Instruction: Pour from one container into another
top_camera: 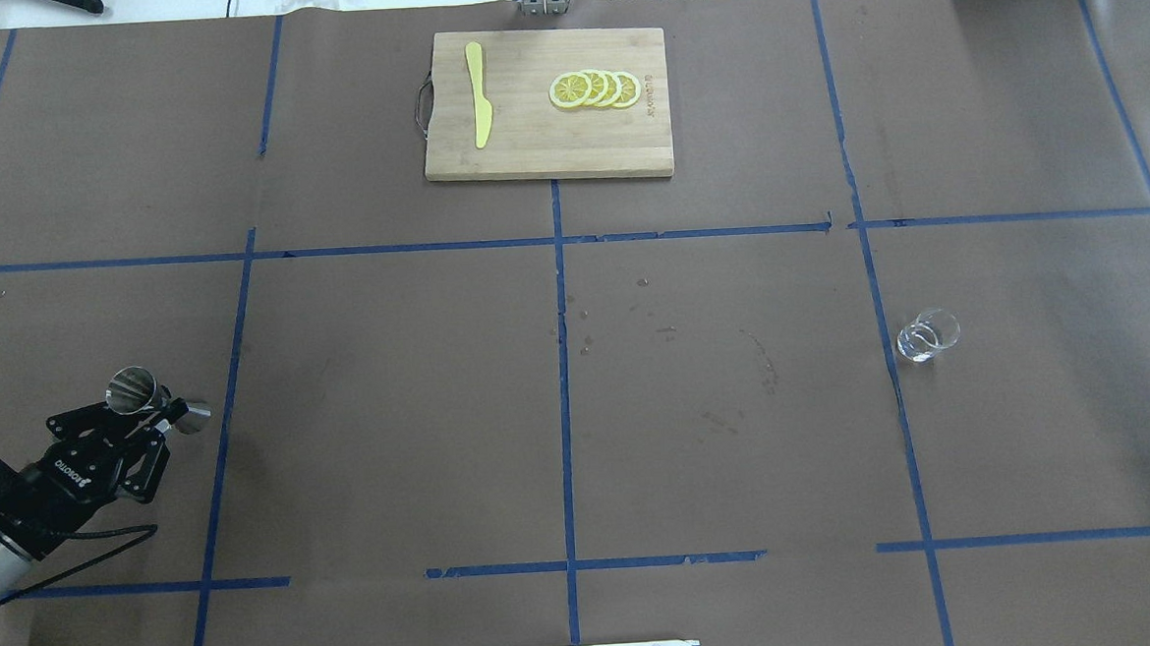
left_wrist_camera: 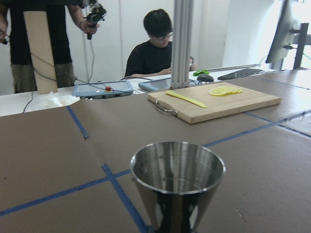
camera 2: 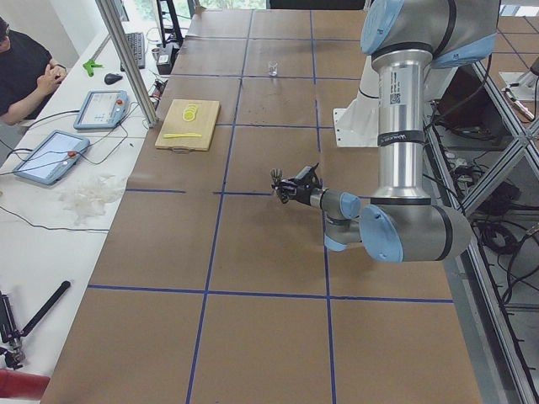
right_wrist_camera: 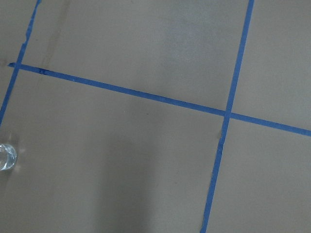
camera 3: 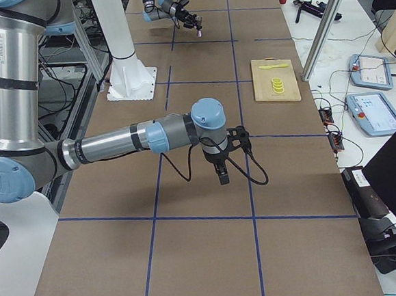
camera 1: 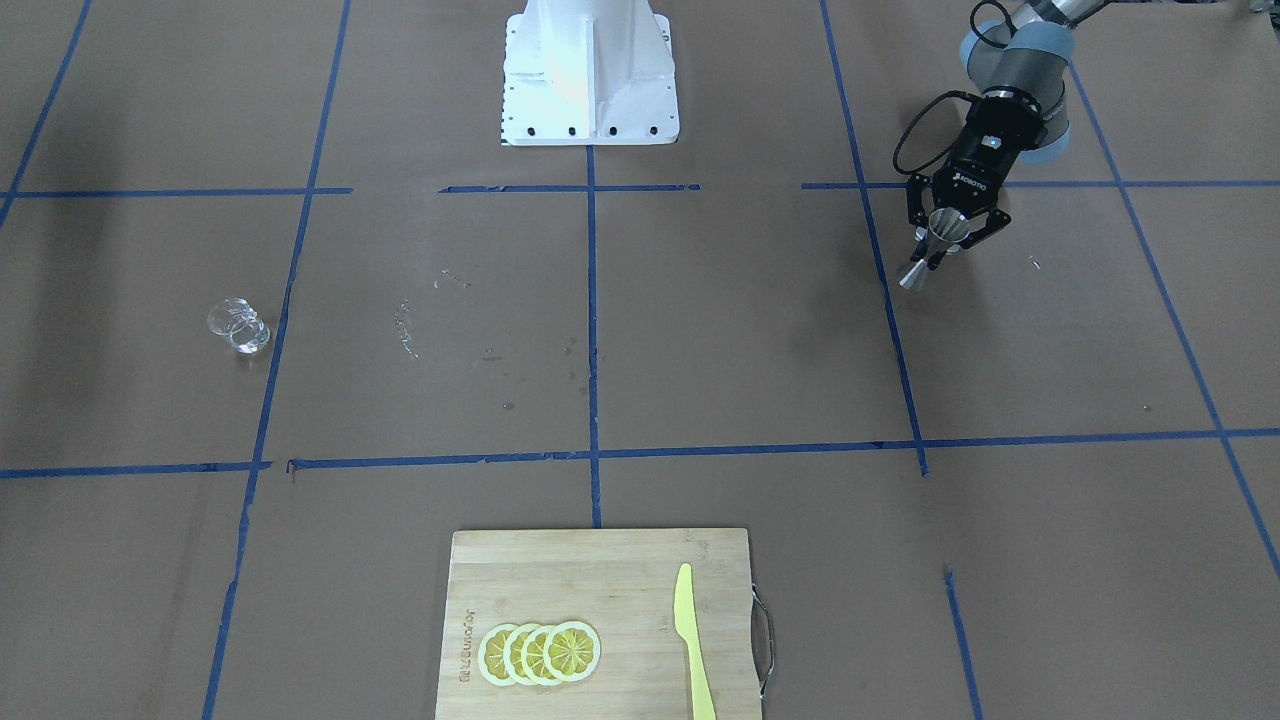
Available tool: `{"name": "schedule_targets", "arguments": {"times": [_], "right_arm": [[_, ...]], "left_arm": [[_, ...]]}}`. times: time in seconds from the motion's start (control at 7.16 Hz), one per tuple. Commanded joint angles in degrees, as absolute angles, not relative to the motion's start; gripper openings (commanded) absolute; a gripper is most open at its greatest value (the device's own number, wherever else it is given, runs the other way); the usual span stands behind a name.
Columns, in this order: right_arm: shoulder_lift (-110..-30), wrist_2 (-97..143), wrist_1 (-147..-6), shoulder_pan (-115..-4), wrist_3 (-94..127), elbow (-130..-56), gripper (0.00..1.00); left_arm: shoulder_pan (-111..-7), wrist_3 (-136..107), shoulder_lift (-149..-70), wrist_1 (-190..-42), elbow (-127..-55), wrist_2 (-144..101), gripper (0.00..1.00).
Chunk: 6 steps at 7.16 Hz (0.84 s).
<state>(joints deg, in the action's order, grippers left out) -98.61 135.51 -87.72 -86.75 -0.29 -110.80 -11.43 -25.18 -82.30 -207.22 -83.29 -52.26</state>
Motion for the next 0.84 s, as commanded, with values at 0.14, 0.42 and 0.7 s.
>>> {"name": "schedule_targets", "arguments": {"times": [0.14,0.42,0.7], "right_arm": [[-98.61,135.44,-87.71,-86.75,0.17,-110.66,1.00],[-98.53,135.44,-87.71,-86.75,2.64,-110.74,1.00],[-98.53,135.44,-87.71,-86.75,2.72,-110.74,1.00]], "left_arm": [[-24.12,-11.59,-83.66,-208.39,-83.67,-78.57,0.00],[-28.90,-4.75,-92.15,-204.03,-83.58,-90.12,0.00],[-30.93,-6.75,-102.96,-194.82,-83.50,-99.36,0.00]]}}
